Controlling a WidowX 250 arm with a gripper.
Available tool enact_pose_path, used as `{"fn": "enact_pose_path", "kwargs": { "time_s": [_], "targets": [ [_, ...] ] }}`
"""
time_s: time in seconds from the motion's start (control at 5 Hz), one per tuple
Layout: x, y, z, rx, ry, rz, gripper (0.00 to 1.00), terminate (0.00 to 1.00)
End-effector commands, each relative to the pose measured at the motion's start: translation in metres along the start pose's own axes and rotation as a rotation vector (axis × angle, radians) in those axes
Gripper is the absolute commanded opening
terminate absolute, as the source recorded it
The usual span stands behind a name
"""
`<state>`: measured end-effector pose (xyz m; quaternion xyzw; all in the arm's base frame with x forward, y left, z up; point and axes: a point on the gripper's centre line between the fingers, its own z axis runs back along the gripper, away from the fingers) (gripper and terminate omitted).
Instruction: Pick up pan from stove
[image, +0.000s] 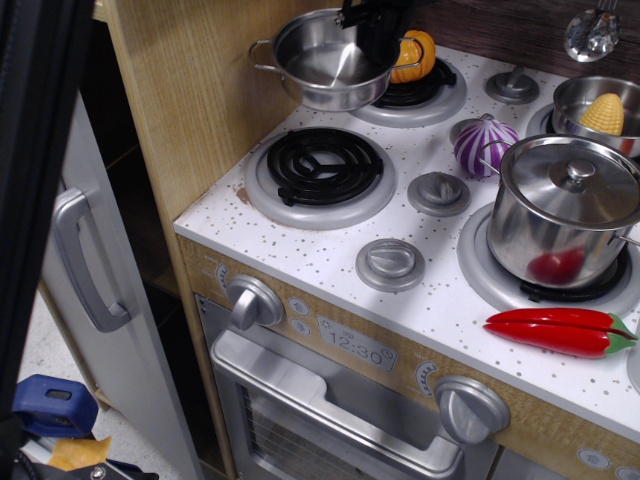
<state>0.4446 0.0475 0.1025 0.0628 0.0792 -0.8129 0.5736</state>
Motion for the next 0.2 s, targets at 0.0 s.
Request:
{"fn": "enact_pose_path", "kwargs": {
  "time_s": [0.0],
  "targets": [
    [-0.0042, 0.0012, 0.0295, 0.076, 0.022, 0.015, 0.0, 1.0]
  ]
}}
